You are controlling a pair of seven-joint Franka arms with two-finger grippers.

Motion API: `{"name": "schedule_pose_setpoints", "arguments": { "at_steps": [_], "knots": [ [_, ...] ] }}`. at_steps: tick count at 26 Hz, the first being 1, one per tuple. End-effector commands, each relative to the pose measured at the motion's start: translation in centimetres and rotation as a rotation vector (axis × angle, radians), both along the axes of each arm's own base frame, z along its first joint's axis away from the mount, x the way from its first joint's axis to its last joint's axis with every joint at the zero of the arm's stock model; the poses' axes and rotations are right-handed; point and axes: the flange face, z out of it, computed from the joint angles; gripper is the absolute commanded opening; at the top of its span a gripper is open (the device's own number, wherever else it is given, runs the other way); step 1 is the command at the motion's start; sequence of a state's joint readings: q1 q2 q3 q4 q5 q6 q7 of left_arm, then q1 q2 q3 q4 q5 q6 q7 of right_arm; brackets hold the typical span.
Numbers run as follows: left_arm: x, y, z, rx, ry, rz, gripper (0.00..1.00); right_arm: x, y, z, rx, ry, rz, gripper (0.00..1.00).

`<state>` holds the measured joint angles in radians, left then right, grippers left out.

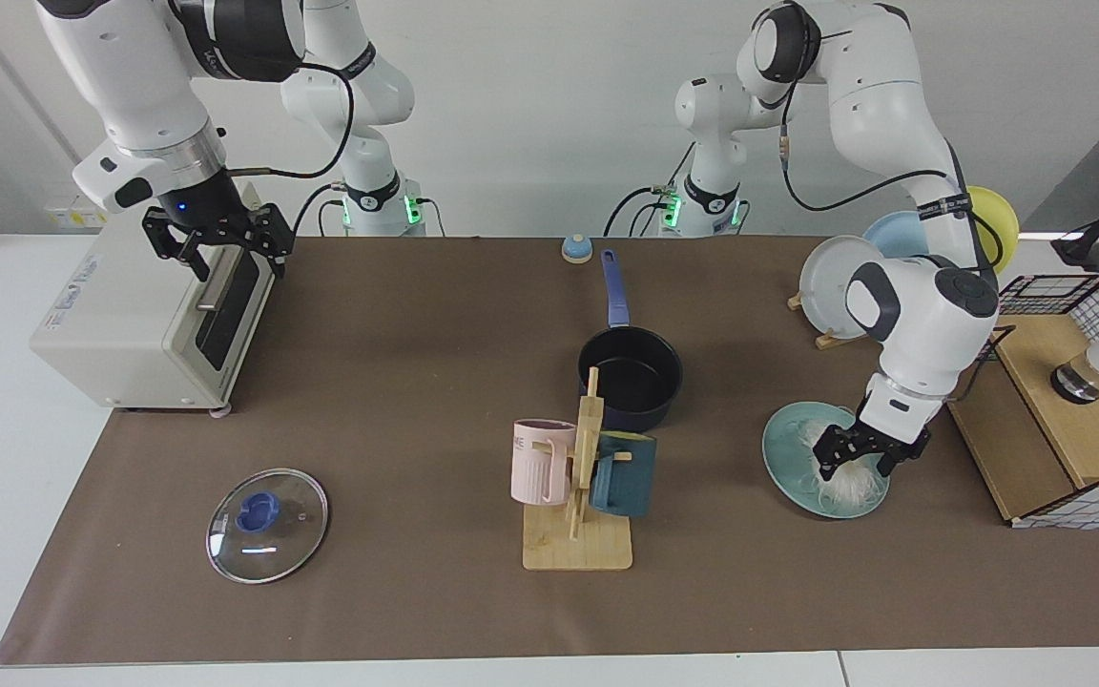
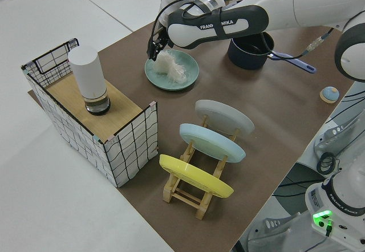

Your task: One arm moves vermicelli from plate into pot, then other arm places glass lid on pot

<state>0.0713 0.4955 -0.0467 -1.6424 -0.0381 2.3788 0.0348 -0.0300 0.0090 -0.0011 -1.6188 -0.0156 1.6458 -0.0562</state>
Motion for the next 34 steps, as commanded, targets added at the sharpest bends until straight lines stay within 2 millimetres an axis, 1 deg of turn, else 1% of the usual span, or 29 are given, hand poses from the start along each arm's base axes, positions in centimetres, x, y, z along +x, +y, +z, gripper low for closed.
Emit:
{"name": "schedule_pose_setpoints", "arguments": {
  "at_steps": [1,4,12,14,16,22,26,27,28,29,30,31,34],
  "knots": [
    [-0.4,0.0,-1.1,0.007,0.009,0.01,1.0,-0.1,0.1,0.5,0.014,-0.007,0.003,1.0],
    [-0.4,-0.1,-2.2,0.007,0.015,0.012,1.0,-0.1,0.1,0.5,0.014,-0.007,0.003,1.0],
    [-0.2,-0.1,-2.8,0.006,-0.005,0.014,1.0,-0.1,0.1,0.5,0.014,-0.007,0.003,1.0],
    [-0.2,-0.4,-4.1,0.004,0.01,0.012,1.0,-0.1,0.1,0.4,0.014,-0.005,0.003,1.0],
    [-0.1,-0.5,-4.7,0.001,0.006,0.025,1.0,-0.1,0.1,0.5,0.014,-0.007,0.003,1.0],
    [-0.1,-0.5,-4.7,0.002,0.011,0.04,1.0,-0.1,0.1,0.5,0.014,-0.007,0.003,1.0],
    [0.1,-0.8,-4.0,0.004,0.001,0.028,1.0,-0.1,0.1,0.5,0.014,-0.007,0.003,1.0],
    [0.2,-1.0,-3.9,0.004,-0.001,0.026,0.97,-0.1,0.1,0.5,0.014,-0.007,0.003,1.0],
    [0.1,-1.2,-3.8,0.006,0.003,0.021,0.73,-0.1,0.1,0.5,0.014,-0.007,0.003,1.0],
    [0.0,-1.4,-3.6,0.006,0.014,0.018,0.31,-0.1,0.1,0.5,0.014,-0.007,0.003,1.0],
    [-0.1,-1.4,-3.4,0.007,0.037,0.013,0.0,-0.1,0.1,0.5,0.014,-0.007,0.003,1.0],
    [-0.2,-1.4,-3.3,0.008,0.061,0.01,0.0,-0.1,0.1,0.4,0.014,-0.005,0.003,1.0],
    [0.0,-1.6,-2.3,0.016,0.077,0.0,0.0,-0.1,0.1,0.5,0.014,-0.007,0.003,1.0]
  ]
}}
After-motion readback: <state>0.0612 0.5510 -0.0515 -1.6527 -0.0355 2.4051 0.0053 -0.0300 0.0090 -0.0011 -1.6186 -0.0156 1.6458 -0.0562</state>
